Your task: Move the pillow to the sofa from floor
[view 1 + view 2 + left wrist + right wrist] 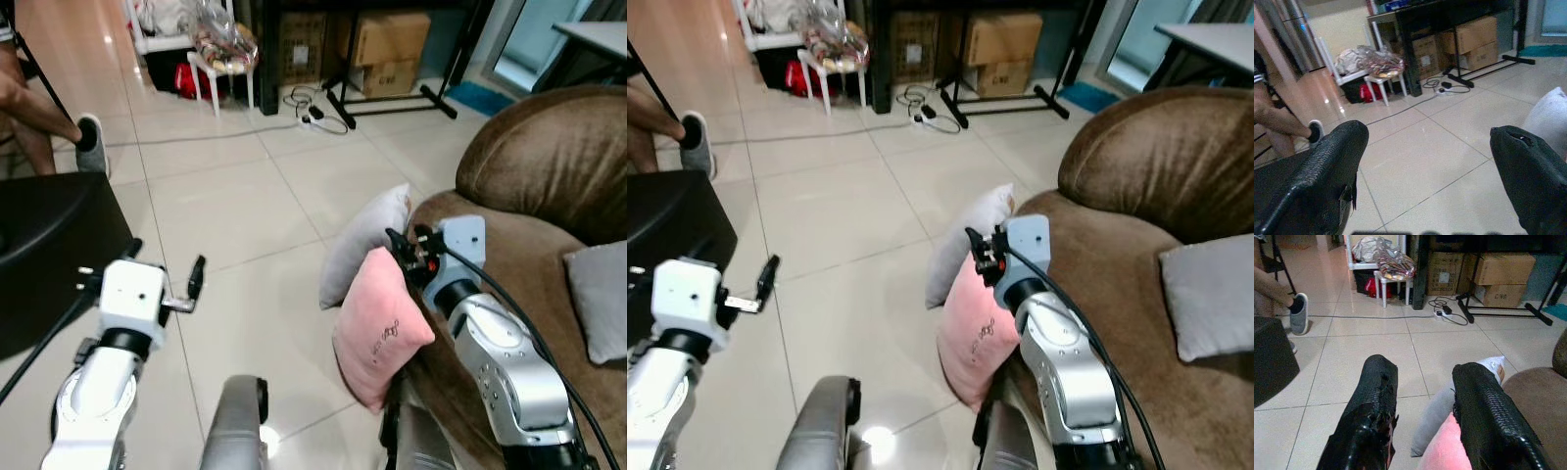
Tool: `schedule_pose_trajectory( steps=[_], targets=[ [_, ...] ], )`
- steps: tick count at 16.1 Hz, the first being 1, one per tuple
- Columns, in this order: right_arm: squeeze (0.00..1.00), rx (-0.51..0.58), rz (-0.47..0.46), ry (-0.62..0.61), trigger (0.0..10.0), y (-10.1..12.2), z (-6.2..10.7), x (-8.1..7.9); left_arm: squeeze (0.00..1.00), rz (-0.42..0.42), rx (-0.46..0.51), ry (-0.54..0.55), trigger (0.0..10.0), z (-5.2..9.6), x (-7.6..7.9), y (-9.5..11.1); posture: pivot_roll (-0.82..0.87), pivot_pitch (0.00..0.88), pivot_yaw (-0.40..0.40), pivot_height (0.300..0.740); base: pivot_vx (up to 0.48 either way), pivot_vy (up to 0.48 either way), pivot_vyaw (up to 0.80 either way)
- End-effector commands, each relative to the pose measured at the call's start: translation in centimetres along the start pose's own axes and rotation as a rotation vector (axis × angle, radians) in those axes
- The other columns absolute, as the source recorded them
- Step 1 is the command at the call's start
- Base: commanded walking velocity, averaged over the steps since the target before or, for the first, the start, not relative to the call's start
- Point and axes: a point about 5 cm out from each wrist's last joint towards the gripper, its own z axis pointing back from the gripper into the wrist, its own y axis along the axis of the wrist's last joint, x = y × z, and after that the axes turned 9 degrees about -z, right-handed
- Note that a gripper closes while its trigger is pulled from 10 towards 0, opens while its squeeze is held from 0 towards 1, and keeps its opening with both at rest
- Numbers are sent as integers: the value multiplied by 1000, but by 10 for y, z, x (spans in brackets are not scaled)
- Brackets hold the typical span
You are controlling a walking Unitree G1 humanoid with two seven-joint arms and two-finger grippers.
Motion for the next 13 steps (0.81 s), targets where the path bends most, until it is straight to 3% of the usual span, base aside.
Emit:
schedule_pose_trajectory(
  steps=[1, 5, 7, 11, 13],
  targets=[
    [0, 1, -3, -25, 10000, 1, 2, 6, 0, 3, 18, -12, 10000, -1, 2, 3, 7, 0, -87, 591, 0, 0, 0],
    [0, 4, -3, -22, 10000, 0, 1, 5, 0, 10, 26, -17, 10000, -1, 3, 4, 8, 0, -87, 591, 127, 0, 0],
    [0, -4, 45, 12, 10000, 0, 1, 1, 0, 9, 27, -17, 10000, -1, 3, 4, 9, 0, -87, 591, 261, 0, 0],
    [0, -1, 43, 17, 10000, 0, 1, 0, 0, 7, 22, -19, 10000, -1, 3, 3, 9, 0, -85, 591, 261, 0, 800],
    [0, 0, 17, -8, 10000, -1, 1, 3, 0, 6, 20, -20, 10000, -1, 3, 3, 9, 0, -85, 591, 251, 0, 0]
  ],
)
